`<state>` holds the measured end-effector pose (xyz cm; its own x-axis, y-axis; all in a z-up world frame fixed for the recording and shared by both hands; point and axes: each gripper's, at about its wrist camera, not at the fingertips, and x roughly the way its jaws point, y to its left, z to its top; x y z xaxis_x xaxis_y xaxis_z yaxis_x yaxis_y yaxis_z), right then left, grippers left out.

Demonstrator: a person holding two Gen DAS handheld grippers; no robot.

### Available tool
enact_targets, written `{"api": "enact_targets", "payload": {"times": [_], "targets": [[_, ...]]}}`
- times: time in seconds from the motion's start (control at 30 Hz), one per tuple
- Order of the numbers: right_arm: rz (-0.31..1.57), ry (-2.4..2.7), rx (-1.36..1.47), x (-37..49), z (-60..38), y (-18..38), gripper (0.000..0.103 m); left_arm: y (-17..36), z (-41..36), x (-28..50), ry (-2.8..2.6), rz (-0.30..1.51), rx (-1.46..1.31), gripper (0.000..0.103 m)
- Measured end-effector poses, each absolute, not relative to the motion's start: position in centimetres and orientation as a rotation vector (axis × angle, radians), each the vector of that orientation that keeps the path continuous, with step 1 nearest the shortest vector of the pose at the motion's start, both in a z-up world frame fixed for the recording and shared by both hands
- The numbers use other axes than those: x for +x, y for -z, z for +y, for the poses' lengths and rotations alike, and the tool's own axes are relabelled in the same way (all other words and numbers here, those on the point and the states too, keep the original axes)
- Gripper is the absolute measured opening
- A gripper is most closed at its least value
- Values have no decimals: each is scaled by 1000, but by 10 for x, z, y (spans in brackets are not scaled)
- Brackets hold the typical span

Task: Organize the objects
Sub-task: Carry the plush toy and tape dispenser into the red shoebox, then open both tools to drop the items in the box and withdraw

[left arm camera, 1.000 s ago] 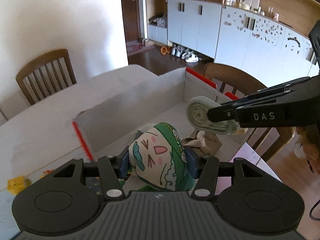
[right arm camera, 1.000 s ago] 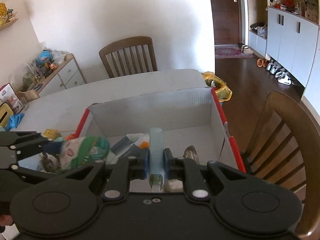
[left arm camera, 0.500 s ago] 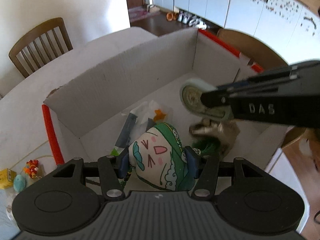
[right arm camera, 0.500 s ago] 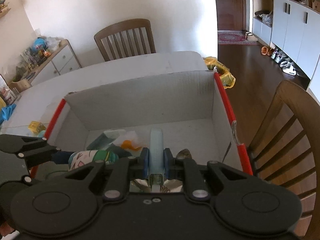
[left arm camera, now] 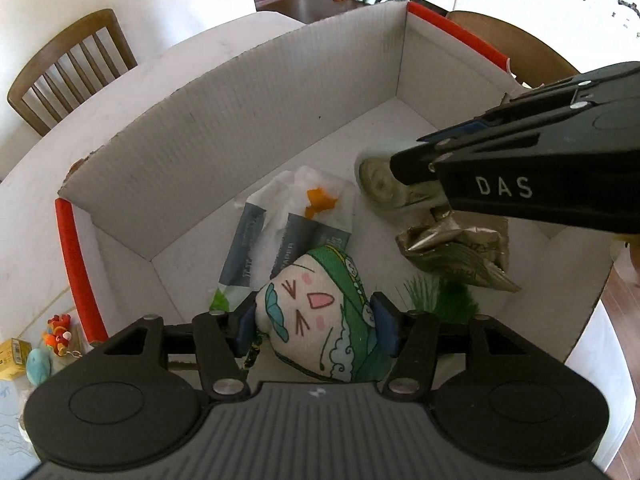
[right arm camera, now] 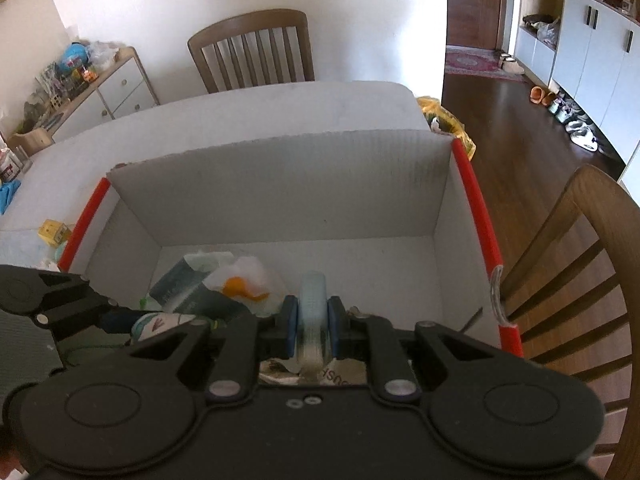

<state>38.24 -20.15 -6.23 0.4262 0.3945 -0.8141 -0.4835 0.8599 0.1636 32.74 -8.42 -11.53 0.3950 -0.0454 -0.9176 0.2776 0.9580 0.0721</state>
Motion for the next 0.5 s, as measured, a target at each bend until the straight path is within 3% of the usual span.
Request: {"api": "enact_targets", "payload": {"times": [0.17, 0.3, 0.5], "targets": [[995, -544, -104, 383, -207, 63, 21, 114, -87, 325, 210, 1145, 225, 62], [995, -545, -109, 382, -209, 61, 27, 112, -83, 326, 221, 1135, 202, 73], [982, -541, -96, 378, -216, 55, 34, 106, -82, 319, 219, 1103, 187, 73]]}}
